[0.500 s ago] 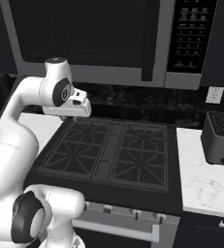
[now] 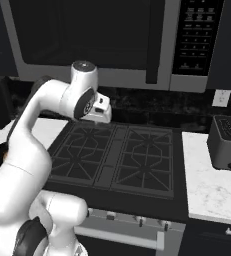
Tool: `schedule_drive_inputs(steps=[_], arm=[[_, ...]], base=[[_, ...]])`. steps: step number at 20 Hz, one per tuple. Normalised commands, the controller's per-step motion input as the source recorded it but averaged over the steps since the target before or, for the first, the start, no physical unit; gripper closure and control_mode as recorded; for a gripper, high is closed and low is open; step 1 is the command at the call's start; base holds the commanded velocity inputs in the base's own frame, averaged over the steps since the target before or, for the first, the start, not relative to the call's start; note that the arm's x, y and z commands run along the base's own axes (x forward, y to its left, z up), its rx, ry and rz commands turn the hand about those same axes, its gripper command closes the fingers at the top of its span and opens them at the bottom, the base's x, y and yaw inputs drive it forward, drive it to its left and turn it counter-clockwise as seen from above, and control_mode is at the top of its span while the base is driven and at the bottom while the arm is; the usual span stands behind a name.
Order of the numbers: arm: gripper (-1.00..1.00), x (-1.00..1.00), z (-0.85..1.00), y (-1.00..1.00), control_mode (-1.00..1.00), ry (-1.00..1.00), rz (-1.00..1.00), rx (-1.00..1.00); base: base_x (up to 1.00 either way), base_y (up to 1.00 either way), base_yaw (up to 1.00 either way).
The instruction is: Open the microwave, place the bowl with waffle inside the microwave, then close the microwave door and turn it on.
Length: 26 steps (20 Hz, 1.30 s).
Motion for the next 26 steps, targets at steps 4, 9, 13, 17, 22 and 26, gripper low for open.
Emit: schedule_drive_inputs(steps=[4, 9, 13, 17, 22, 26], arm=[[-1.0, -0.39, 0.18, -1.0, -1.0, -0.34, 0.01, 0.06], [-1.0, -0.46, 0.24, -1.0, -1.0, -0.36, 0.0, 0.0], [-1.0, -0.24, 0.44, -0.85, -1.0, -0.2, -0.01, -0.03], [-1.0, -0.01, 0.67, -0.68, -1.0, -0.06, -0.09, 0.0], [-1.0, 0.09, 0.66, -0.51, -1.0, 0.0, -0.09, 0.0], [-1.0, 0.33, 0.46, -0.06, -1.0, 0.01, -0.05, 0.0]], base=[[0.0, 0.0, 0.0], [0.0, 0.0, 0.0], [0.0, 0.0, 0.0], [0.0, 0.0, 0.0], [0.0, 0.0, 0.0], [0.0, 0.0, 0.0]])
